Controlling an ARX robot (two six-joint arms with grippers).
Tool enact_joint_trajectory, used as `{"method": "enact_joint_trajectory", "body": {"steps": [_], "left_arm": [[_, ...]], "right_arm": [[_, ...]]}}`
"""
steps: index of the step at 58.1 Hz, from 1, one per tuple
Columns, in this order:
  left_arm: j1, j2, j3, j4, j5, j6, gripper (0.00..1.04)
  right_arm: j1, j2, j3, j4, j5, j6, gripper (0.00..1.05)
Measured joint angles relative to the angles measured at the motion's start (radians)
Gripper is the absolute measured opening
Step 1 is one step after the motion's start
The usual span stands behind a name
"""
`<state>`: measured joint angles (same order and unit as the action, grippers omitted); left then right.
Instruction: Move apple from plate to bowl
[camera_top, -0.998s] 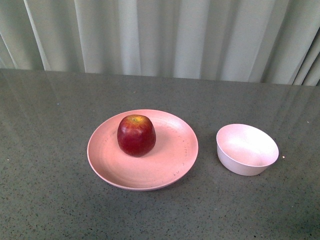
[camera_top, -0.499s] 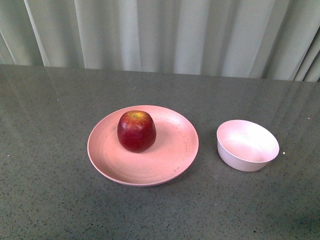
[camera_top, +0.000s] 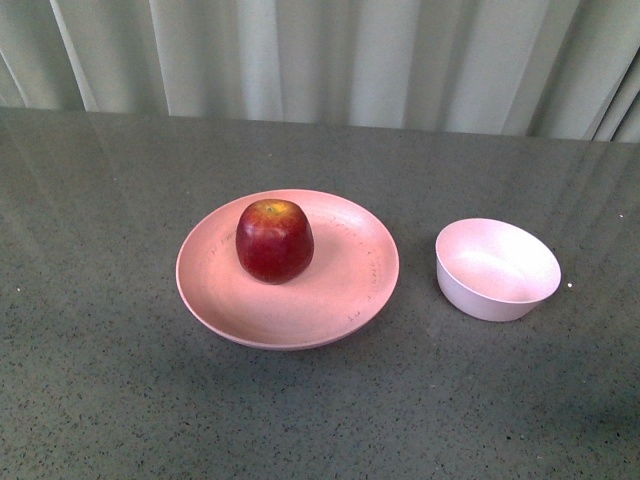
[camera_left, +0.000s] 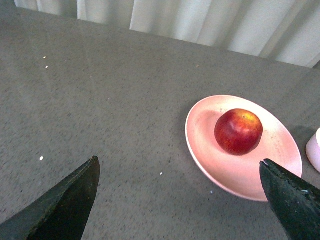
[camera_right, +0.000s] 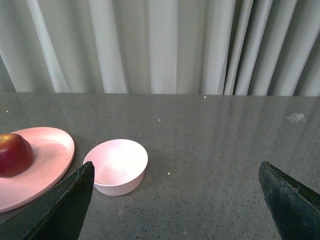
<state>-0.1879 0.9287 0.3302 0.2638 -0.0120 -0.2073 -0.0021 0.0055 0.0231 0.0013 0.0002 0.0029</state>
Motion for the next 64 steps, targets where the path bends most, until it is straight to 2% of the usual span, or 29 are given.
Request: {"method": "enact_joint_trajectory", "body": {"steps": [8,25,39,64], "left_arm": [[-0.064,0.233,0.101,0.083,-0.011,0.005,0.96],[-0.135,0.553,0.253,0.183,-0.037,0.031,0.96],[-0.18,0.743,0.399,0.2,-0.04,0.037,0.96],[-0.215,0.941,0.539,0.199,-0.018,0.059,0.96]], "right_arm": [[0.0,0.0,0.0,0.0,0.0,0.0,0.96],[0.0,0.0,0.0,0.0,0.0,0.0,0.96],[0.0,0.0,0.0,0.0,0.0,0.0,0.96],[0.0,0.0,0.0,0.0,0.0,0.0,0.96]]}}
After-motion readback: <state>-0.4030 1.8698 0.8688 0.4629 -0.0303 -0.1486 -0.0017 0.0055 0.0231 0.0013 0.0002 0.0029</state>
